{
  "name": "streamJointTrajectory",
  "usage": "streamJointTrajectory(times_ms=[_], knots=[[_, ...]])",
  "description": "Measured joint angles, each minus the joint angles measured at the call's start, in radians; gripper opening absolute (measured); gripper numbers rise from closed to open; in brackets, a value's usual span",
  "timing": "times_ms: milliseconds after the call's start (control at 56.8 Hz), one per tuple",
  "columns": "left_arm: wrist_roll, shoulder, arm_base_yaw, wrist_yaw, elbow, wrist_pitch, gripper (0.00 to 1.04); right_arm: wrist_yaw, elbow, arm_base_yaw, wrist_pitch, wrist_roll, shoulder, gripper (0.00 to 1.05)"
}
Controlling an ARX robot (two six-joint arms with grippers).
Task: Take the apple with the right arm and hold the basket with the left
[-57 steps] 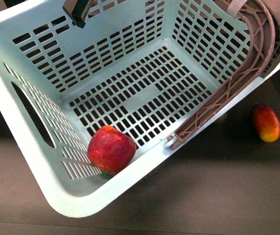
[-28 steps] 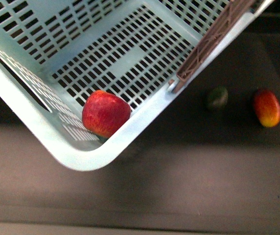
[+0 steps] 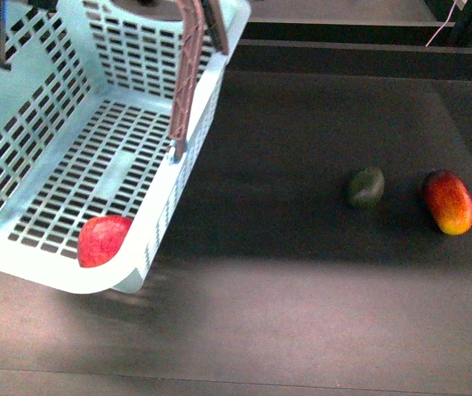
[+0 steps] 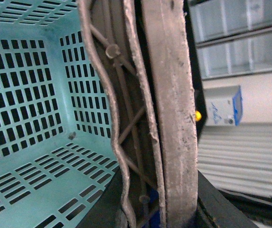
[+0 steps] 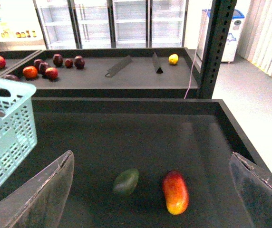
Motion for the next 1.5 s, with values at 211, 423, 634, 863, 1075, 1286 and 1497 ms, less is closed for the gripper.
streamJointTrajectory(times_ms=[211, 423, 634, 863, 1075, 1286, 1497], knots=[[-0.084, 0.056, 0.086, 0.000, -0.003, -0.023, 0.18, 0.000, 0.000, 0.000, 0.000, 0.000, 0.000, 0.96], [-0.116, 0.116, 0.127, 0.020, -0.007, -0.051, 0.18, 0.000, 0.000, 0.000, 0.000, 0.000, 0.000, 0.96], [-0.112, 0.145, 0.138, 0.048, -0.016, -0.086, 0.18, 0.000, 0.000, 0.000, 0.000, 0.000, 0.000, 0.96], [-0.094, 0.146, 0.141, 0.073, -0.041, -0.087, 0.50, 0.000, 0.000, 0.000, 0.000, 0.000, 0.000, 0.96], [-0.097, 0.013, 0.140, 0.080, -0.105, -0.125, 0.87, 0.000, 0.000, 0.000, 0.000, 0.000, 0.000, 0.96], [-0.091, -0.279, 0.144, 0.067, -0.283, -0.189, 0.98, 0.000, 0.000, 0.000, 0.000, 0.000, 0.000, 0.96], [0.259, -0.373, 0.165, 0.145, -0.546, 0.237, 0.83, -0.001, 0.000, 0.000, 0.000, 0.000, 0.000, 0.96]])
